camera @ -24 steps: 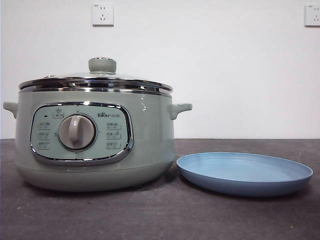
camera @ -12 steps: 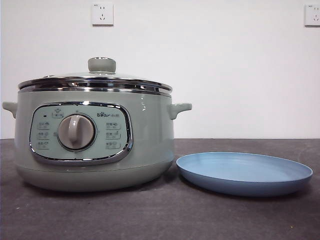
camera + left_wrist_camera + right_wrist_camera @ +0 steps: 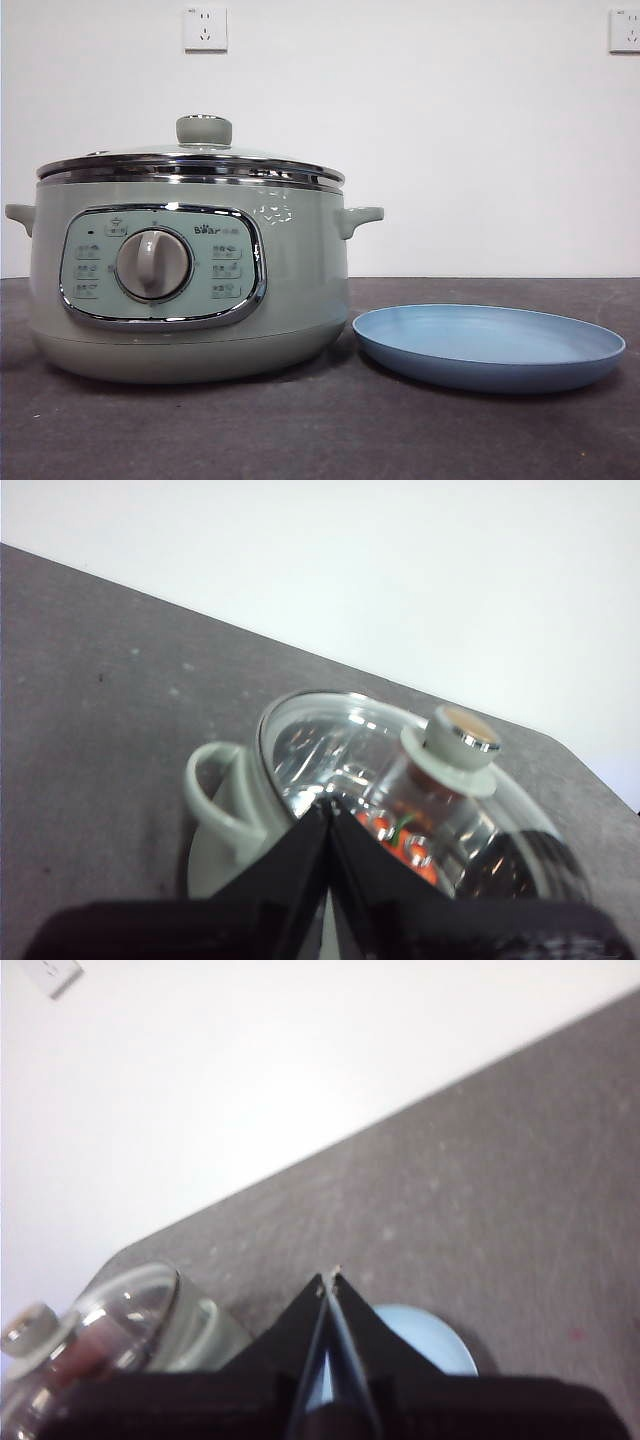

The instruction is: Take the pumpkin out from the steamer,put the pumpkin in the blue plate,close the lid

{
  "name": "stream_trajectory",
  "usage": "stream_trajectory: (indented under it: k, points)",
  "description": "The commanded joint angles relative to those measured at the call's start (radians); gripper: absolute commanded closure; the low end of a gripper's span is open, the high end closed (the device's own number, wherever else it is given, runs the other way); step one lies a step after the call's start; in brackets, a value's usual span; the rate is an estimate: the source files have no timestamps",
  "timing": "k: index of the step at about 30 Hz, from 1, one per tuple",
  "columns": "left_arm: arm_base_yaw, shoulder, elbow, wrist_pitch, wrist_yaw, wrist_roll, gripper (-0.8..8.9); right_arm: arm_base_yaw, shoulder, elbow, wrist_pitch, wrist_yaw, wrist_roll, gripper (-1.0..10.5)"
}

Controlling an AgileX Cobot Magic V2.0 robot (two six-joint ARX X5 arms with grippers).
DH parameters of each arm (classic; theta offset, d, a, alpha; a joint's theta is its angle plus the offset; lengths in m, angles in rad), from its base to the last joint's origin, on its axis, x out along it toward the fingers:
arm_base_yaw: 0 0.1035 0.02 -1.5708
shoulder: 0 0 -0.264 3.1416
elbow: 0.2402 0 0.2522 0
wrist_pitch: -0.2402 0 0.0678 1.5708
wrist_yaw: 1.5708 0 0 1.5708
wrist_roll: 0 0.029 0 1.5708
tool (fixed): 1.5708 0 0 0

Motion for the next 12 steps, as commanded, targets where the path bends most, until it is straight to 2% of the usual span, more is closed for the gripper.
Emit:
stream_trajectory:
  k: [1, 10, 12]
  points:
    - [0.002, 0.069, 0.061, 0.003, 0.023, 0.049, 8.21, -0.003, 0.059, 0.076, 0.006, -0.001, -0.058, 9.6]
    - [0.002, 0.326, 0.32, -0.122, 0.165, 0.254, 8.21, -0.003, 0.294, 0.315, -0.042, -0.006, -0.203, 9.6]
    - [0.002, 0.383, 0.38, -0.17, 0.195, 0.294, 8.21, -0.003, 0.354, 0.371, -0.077, -0.055, -0.247, 9.6]
